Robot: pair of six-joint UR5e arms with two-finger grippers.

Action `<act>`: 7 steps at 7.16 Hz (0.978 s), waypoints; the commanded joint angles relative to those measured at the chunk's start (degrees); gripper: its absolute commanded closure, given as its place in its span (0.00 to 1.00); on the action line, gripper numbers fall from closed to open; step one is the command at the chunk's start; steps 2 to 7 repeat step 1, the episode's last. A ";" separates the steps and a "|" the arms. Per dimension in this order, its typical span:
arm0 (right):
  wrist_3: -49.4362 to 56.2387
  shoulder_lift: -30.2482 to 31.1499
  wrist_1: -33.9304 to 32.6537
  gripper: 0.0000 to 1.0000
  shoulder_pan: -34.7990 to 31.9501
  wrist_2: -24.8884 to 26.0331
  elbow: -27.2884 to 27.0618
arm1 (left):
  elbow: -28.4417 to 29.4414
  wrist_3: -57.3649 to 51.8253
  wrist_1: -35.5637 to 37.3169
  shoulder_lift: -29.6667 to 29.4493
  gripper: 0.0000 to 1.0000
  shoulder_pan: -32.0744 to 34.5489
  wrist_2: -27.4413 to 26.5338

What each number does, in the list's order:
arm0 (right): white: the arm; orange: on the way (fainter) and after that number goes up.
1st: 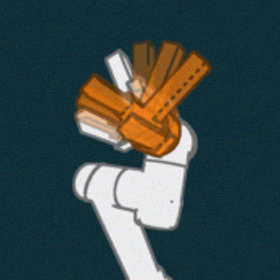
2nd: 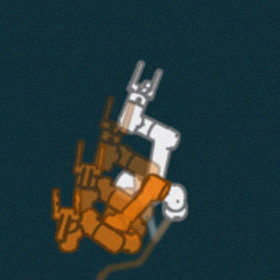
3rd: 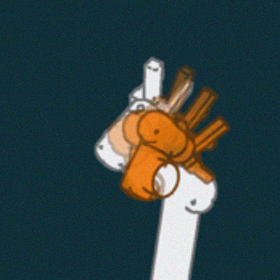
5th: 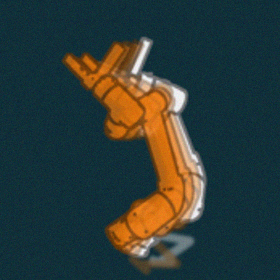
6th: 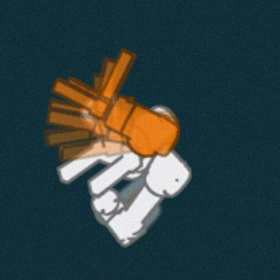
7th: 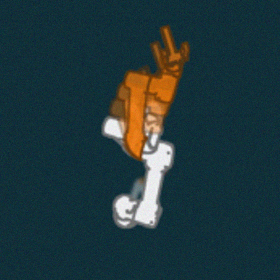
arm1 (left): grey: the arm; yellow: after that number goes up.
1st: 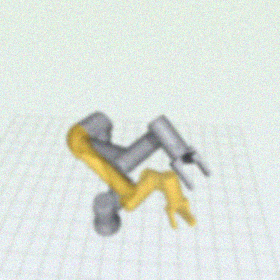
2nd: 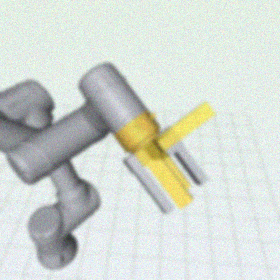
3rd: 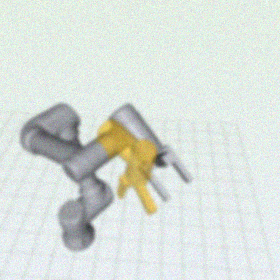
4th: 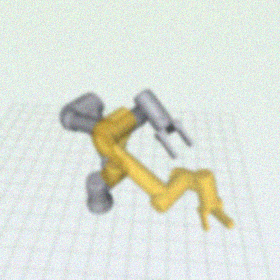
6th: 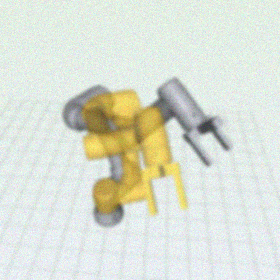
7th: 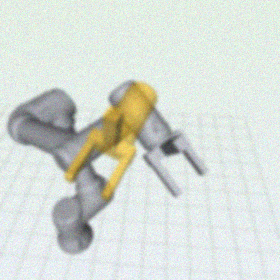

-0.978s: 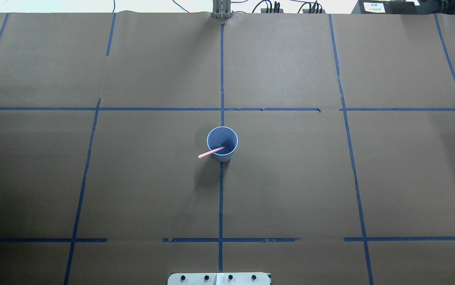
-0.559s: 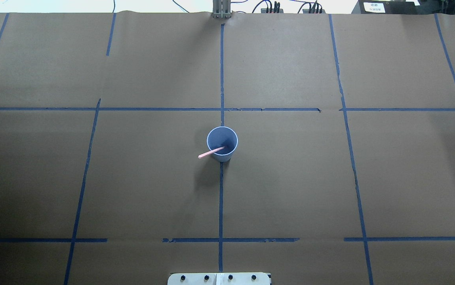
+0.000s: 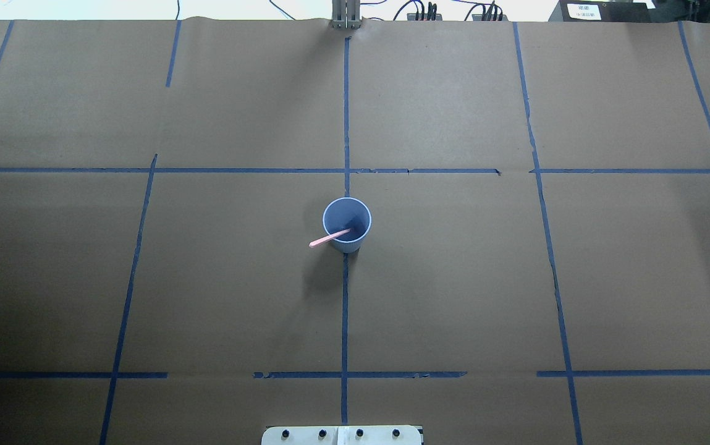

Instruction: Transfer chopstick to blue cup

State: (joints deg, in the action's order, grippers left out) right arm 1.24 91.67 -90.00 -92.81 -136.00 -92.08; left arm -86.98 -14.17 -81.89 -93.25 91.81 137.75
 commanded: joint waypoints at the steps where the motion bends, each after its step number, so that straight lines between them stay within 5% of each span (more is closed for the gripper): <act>1: -0.01 0.09 0.00 0.00 0.00 0.03 0.06 | -0.03 -0.07 -0.03 0.00 0.00 0.03 0.07; 7: -0.01 0.09 0.00 0.00 0.00 0.03 0.06 | -0.03 -0.07 -0.03 0.00 0.00 0.03 0.07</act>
